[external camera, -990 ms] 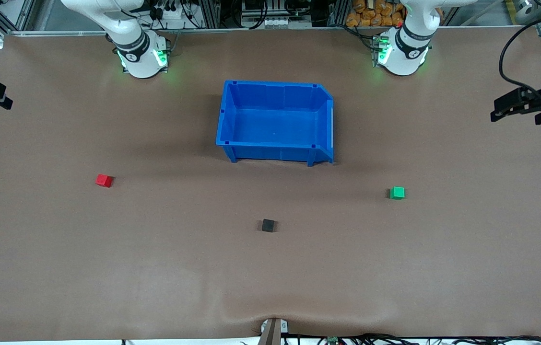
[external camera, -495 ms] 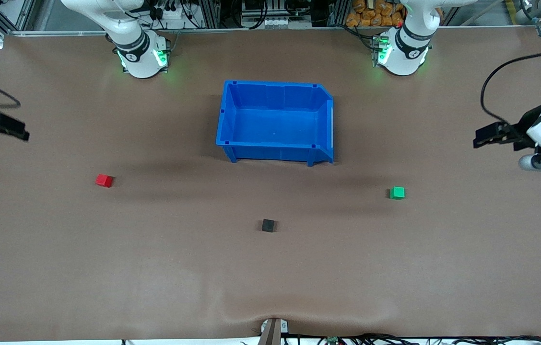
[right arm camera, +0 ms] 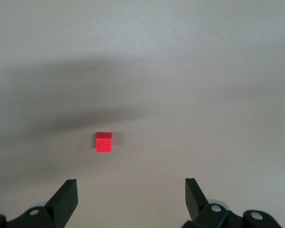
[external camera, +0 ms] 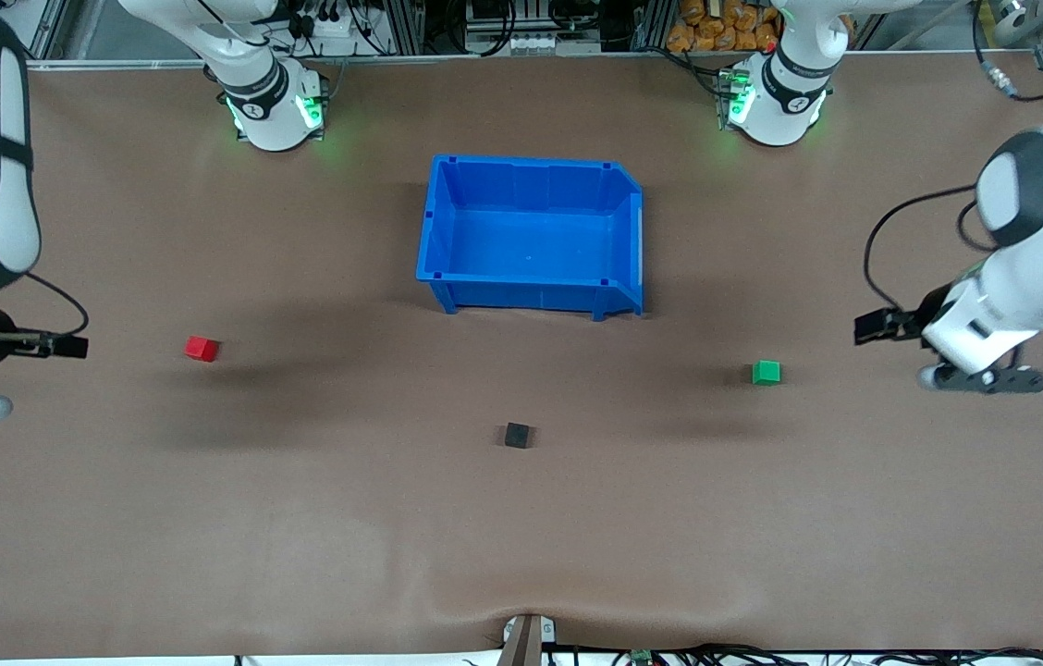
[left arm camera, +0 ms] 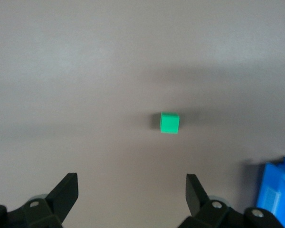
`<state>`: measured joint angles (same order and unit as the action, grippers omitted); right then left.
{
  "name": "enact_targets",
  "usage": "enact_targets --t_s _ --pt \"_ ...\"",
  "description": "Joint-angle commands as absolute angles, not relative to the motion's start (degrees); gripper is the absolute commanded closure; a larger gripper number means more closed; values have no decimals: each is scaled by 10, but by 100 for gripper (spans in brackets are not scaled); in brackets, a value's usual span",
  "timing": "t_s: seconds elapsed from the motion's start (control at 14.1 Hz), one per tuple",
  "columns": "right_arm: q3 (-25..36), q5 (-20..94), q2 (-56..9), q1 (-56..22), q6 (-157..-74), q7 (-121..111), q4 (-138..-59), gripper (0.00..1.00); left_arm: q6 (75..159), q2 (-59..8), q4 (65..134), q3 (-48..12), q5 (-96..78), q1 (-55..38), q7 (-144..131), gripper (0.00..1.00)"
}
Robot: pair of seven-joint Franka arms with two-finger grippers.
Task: Attach green and red cubes to black cube
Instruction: 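Reach the right gripper to the red cube while the left gripper reaches the green cube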
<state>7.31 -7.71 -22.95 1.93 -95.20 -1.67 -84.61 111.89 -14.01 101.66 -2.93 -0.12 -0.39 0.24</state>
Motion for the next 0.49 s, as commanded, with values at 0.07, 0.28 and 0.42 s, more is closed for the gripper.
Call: enact_targets --t_s 0.07,0.28,0.42 --pt "67 -65 -306 60 -963 -12 -829 0 1158 -192 1013 -30 -7 -26 -6 0" --pt "67 -13 -329 57 -977 -4 -850 0 1175 -220 1019 -30 -7 -35 -35 0" --pt "65 -6 -332 54 -978 20 -860 0 1220 -221 1056 -32 -7 -35 -38 0"
